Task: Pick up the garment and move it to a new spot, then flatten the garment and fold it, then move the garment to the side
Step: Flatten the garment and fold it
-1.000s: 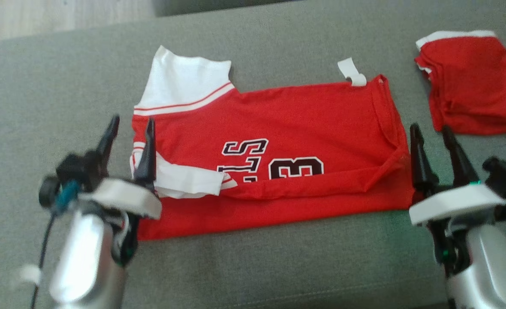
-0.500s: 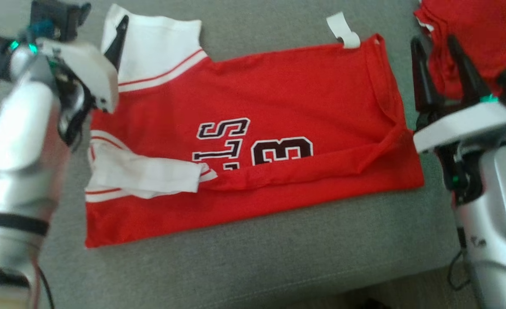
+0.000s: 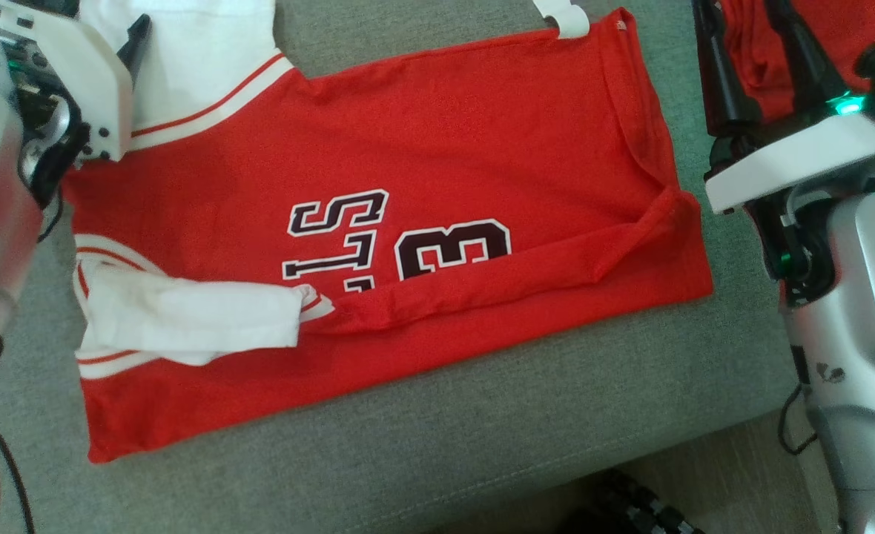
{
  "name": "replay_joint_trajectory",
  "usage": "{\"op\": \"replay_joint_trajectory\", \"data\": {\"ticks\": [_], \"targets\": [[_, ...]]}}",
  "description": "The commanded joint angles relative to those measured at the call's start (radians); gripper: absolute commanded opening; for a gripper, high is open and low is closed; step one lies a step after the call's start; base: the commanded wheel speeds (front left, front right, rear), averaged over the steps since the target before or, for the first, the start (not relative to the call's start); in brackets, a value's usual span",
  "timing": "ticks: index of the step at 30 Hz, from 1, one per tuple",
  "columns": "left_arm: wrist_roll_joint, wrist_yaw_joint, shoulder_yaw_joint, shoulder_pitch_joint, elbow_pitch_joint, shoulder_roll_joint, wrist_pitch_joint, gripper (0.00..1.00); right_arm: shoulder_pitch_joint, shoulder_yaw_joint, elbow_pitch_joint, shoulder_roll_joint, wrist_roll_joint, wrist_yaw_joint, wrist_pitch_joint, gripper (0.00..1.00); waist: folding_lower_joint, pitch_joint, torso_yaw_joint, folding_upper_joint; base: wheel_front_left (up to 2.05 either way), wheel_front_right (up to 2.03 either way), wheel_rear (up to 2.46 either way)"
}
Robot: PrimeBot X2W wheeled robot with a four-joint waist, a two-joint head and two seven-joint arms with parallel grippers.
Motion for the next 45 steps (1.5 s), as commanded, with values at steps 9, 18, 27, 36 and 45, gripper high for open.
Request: {"op": "replay_joint_trajectory", "data": {"ticks": [9,18,27,36,45], "targets": [[-0.134,0.002,-0.094,-0.081,0.024,0.046,0.064,0.44,-0.037,0.022,-0.021,-0.054,0.021,-0.001,-0.029,1.00,-0.0001,0.021,-0.001,0.0000,0.00,0.00,0.00],[-0.224,0.002,-0.156,-0.088,-0.021,0.036,-0.043,0.00,-0.056,0.020,0.003,-0.110,0.018,-0.001,0.014,1.00,-0.0001,-0.022,0.063,0.0000,0.00,0.00,0.00],[-0.214,0.002,-0.183,-0.084,-0.040,-0.030,-0.241,0.00,-0.108,0.053,0.065,-0.191,0.088,-0.001,0.116,1.00,-0.0001,-0.083,0.179,0.0000,0.00,0.00,0.00],[-0.208,0.002,-0.228,-0.060,-0.111,-0.065,-0.289,0.00,-0.157,0.170,0.225,-0.287,0.156,-0.001,0.243,1.00,-0.0001,-0.076,0.259,0.0000,0.00,0.00,0.00],[-0.214,0.002,-0.267,-0.047,-0.159,-0.059,-0.277,0.00,-0.213,0.319,0.348,-0.347,0.270,-0.001,0.340,1.00,-0.0001,-0.059,0.281,0.0000,0.00,0.00,0.00]]}}
